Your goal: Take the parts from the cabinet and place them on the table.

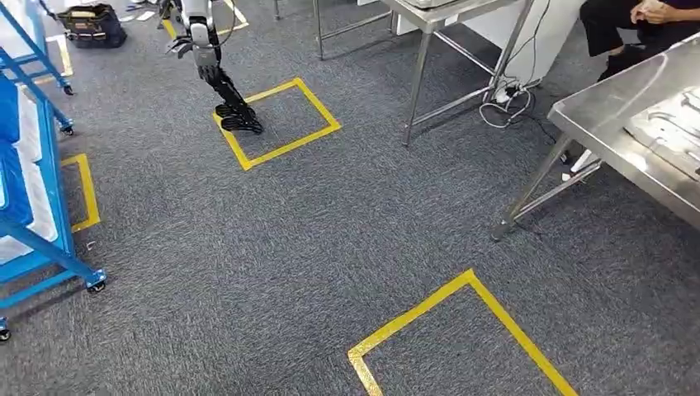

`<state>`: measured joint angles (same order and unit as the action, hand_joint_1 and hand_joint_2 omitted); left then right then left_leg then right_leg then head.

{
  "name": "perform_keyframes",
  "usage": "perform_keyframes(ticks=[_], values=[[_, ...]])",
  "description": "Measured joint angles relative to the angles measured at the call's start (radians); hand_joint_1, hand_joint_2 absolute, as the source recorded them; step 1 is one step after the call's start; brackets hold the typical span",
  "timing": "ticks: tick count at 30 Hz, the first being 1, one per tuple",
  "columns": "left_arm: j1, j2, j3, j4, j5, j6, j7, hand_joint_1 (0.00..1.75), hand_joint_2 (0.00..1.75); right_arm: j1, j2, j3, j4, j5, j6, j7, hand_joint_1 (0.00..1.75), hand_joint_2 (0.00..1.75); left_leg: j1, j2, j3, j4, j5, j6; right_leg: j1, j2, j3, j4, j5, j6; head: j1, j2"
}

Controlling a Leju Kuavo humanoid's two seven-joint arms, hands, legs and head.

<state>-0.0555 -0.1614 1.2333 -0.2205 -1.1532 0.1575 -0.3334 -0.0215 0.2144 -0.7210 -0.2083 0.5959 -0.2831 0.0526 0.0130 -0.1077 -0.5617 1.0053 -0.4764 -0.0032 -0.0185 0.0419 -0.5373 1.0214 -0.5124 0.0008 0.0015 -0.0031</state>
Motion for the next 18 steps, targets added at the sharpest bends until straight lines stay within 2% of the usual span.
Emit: perform_keyframes(ticks=[1,2,3,4,5,6,7,8,9,10,11,12,15,16,17,18], values=[[0.000,0.002,0.000,0.000,0.000,0.000,0.000,0.00,0.00,0.000,0.000,0.000,0.000,0.000,0.002,0.000,0.00,0.00,0.004,0.012,0.000,0.008,-0.008,-0.002,-0.009,-0.014,0.004,-0.009,0.007,-0.010,0.000,0.000],[0.000,0.002,0.000,0.000,-0.001,0.000,-0.001,0.00,0.00,0.001,0.000,0.000,0.000,0.000,0.003,0.000,0.00,0.00,-0.001,0.055,-0.014,0.041,-0.034,-0.005,-0.007,-0.023,0.006,-0.014,0.007,-0.017,-0.001,0.000],[-0.002,0.002,0.000,0.000,-0.002,-0.003,-0.001,0.00,0.00,0.003,0.000,0.000,0.000,0.000,0.004,0.000,0.00,0.00,-0.001,0.077,-0.045,0.103,-0.072,-0.008,-0.006,-0.035,0.006,-0.014,0.007,-0.022,-0.003,0.000],[-0.004,0.002,0.000,0.000,-0.003,-0.005,-0.002,0.00,0.00,0.004,0.000,0.000,0.000,0.000,0.005,0.000,0.00,0.00,0.001,0.090,-0.084,0.185,-0.113,-0.012,-0.003,-0.049,0.006,-0.014,0.006,-0.023,-0.003,0.000],[-0.004,0.002,0.000,0.000,-0.003,-0.007,-0.002,0.00,0.00,0.004,0.000,0.000,0.001,0.001,0.006,-0.001,0.00,0.00,0.001,0.095,-0.117,0.258,-0.141,-0.014,-0.001,-0.062,0.005,-0.014,0.005,-0.023,-0.003,0.000],[-0.003,0.002,0.000,0.000,-0.003,-0.009,-0.003,0.00,0.00,0.004,0.000,0.000,0.001,0.002,0.006,-0.002,0.00,0.00,0.002,0.099,-0.139,0.307,-0.151,-0.017,-0.001,-0.074,0.005,-0.013,0.005,-0.024,-0.003,0.000],[-0.001,0.002,0.000,0.000,-0.004,-0.010,-0.003,0.00,0.00,0.003,0.000,0.000,0.001,0.002,0.006,-0.002,0.00,0.00,0.002,0.101,-0.133,0.299,-0.134,-0.018,-0.001,-0.084,0.006,-0.013,0.004,-0.023,-0.003,0.000],[0.000,0.003,0.000,0.000,-0.006,-0.010,-0.003,0.00,0.00,0.002,0.000,0.000,0.001,0.002,0.006,-0.002,0.00,0.00,0.002,0.104,-0.106,0.249,-0.099,-0.017,-0.001,-0.094,0.007,-0.012,0.002,-0.022,-0.003,0.000],[0.000,0.005,0.000,0.000,-0.006,-0.010,-0.003,0.00,0.00,0.002,0.000,0.000,0.001,0.003,0.006,-0.002,0.00,0.00,0.002,0.110,-0.063,0.167,-0.057,-0.015,-0.002,-0.103,0.010,-0.011,0.000,-0.019,-0.003,0.000],[-0.001,0.005,0.000,0.000,-0.006,-0.010,-0.003,0.00,0.00,0.001,0.000,0.000,0.001,0.003,0.006,-0.002,0.00,0.00,0.002,0.131,-0.009,0.069,-0.016,-0.011,-0.002,-0.113,0.014,-0.010,-0.003,-0.015,-0.003,0.000],[-0.003,0.005,0.000,0.000,-0.006,-0.010,-0.003,0.00,0.00,0.001,0.000,0.000,0.001,0.003,0.006,-0.002,0.00,0.00,-0.003,0.179,0.021,0.004,-0.022,-0.006,0.003,-0.122,0.016,-0.008,-0.007,-0.009,-0.003,0.000],[-0.005,0.005,0.000,0.000,-0.007,-0.010,-0.003,0.00,0.00,0.001,0.000,0.000,0.001,0.003,0.006,-0.002,0.00,0.00,-0.009,0.167,0.021,0.001,-0.017,0.004,0.007,-0.127,0.015,-0.005,-0.011,-0.002,-0.001,0.000],[0.001,0.005,0.000,0.000,-0.010,-0.011,-0.003,0.00,0.00,-0.006,0.000,0.000,0.001,0.003,0.008,-0.003,0.00,0.00,-0.012,0.143,0.013,0.002,-0.017,0.017,0.006,-0.146,0.024,-0.012,-0.008,0.012,-0.002,0.000],[0.001,0.005,0.000,0.000,-0.010,-0.011,-0.003,0.00,0.00,-0.007,0.000,0.000,0.001,0.004,0.008,-0.003,0.00,0.00,-0.008,0.132,0.027,-0.009,-0.008,0.027,0.006,-0.143,0.025,-0.008,-0.016,0.021,-0.002,0.000],[0.001,0.004,0.000,0.000,-0.010,-0.012,-0.003,0.00,0.00,-0.006,0.000,0.000,0.001,0.003,0.009,-0.003,0.00,0.00,-0.004,0.127,0.025,-0.011,-0.005,0.032,0.001,-0.097,0.019,0.016,-0.037,0.027,-0.001,0.000],[0.000,0.004,0.000,0.000,-0.010,-0.012,-0.003,0.00,0.00,-0.005,0.000,0.000,0.001,0.003,0.009,-0.003,0.00,0.00,-0.003,0.119,0.022,-0.011,-0.002,0.039,0.002,-0.063,-0.009,0.075,-0.080,0.028,-0.001,0.000]])
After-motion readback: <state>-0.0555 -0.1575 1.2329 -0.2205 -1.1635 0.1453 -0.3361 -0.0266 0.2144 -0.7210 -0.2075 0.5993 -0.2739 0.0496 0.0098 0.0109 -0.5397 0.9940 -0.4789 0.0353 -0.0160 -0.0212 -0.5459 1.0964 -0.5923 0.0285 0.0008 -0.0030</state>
